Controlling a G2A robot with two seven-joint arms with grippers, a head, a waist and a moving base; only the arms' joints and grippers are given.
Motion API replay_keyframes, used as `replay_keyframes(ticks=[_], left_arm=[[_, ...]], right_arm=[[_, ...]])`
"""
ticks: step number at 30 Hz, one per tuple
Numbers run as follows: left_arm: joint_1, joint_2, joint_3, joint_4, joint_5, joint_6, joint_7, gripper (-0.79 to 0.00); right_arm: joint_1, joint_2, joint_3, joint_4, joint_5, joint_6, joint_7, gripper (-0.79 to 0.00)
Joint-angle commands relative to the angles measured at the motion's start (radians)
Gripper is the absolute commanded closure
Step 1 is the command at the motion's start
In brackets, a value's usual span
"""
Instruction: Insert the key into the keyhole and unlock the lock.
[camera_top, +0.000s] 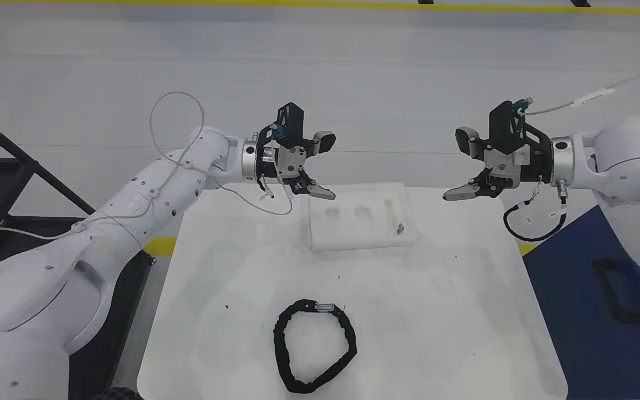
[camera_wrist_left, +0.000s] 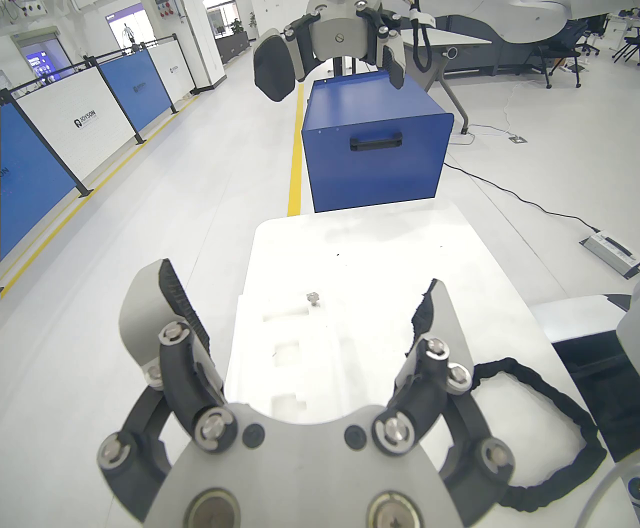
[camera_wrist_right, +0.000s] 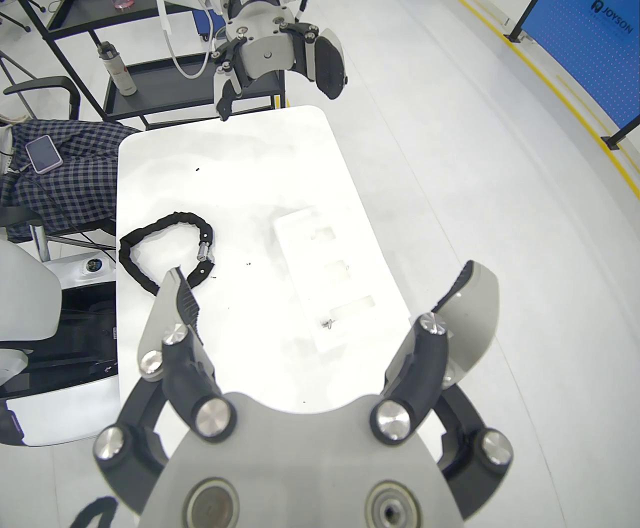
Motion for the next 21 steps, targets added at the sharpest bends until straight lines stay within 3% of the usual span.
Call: replay_keyframes(ticks=[1,11,21], left_arm=[[0.0,0.0,0.0,0.0,0.0,0.0,0.0,-0.784],[0.0,0.0,0.0,0.0,0.0,0.0,0.0,-0.785],[0.0,0.0,0.0,0.0,0.0,0.0,0.0,-0.785]], right_arm=[[0.0,0.0,0.0,0.0,0.0,0.0,0.0,-0.784],[0.0,0.0,0.0,0.0,0.0,0.0,0.0,-0.785],[-0.056,-0.014,-0.034,0.024,-0.095,0.104,-0.05,-0.785]])
